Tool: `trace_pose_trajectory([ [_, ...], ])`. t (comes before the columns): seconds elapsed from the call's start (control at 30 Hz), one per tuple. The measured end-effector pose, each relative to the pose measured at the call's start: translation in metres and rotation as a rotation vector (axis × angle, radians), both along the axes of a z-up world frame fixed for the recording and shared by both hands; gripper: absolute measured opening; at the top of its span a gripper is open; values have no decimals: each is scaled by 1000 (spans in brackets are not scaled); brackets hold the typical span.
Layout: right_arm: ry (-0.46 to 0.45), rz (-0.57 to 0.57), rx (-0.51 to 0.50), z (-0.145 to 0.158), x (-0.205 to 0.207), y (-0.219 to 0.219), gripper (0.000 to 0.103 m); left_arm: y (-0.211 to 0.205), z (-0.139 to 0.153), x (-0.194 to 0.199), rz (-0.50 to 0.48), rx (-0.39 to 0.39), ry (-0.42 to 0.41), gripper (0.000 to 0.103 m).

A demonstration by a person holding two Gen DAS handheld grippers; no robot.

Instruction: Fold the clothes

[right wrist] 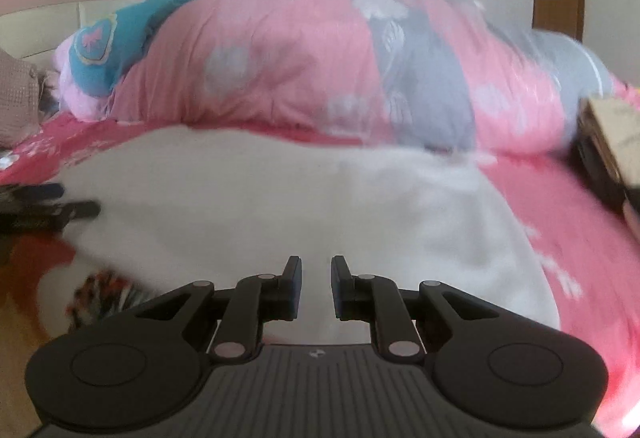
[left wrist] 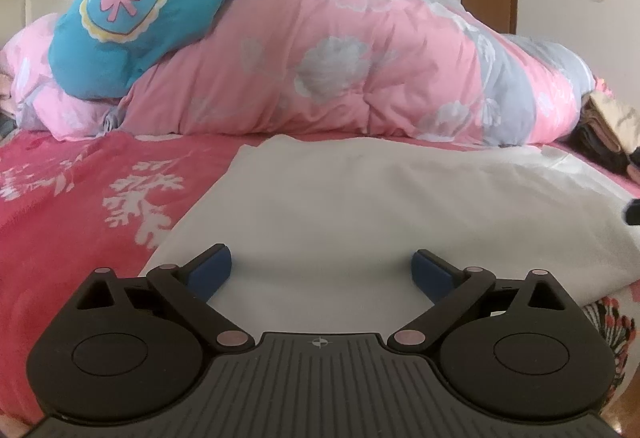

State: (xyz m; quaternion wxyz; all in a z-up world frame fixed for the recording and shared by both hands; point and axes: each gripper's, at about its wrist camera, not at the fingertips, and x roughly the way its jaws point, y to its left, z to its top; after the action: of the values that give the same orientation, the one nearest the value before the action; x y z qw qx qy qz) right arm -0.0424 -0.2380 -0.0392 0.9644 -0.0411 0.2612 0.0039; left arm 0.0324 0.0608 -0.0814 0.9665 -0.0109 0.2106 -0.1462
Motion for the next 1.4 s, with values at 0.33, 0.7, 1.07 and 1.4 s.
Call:
trace_pose_trajectory([
  [0.33, 136, -281, 45, -10, -19, -69, 17, -1, 0, 1, 0, 3, 3, 98],
  [0.7, 18, -207, 158, 9, -7, -57, 17, -8, 25, -2, 4, 46, -52, 98],
  [1.07, -39, -43, 202, 0, 40, -20, 17, -50, 41, 69, -105, 37, 7, 52],
  [1.4, -18, -62, 224, -20, 60, -38, 18, -27, 29, 171, -18, -52, 276, 24],
])
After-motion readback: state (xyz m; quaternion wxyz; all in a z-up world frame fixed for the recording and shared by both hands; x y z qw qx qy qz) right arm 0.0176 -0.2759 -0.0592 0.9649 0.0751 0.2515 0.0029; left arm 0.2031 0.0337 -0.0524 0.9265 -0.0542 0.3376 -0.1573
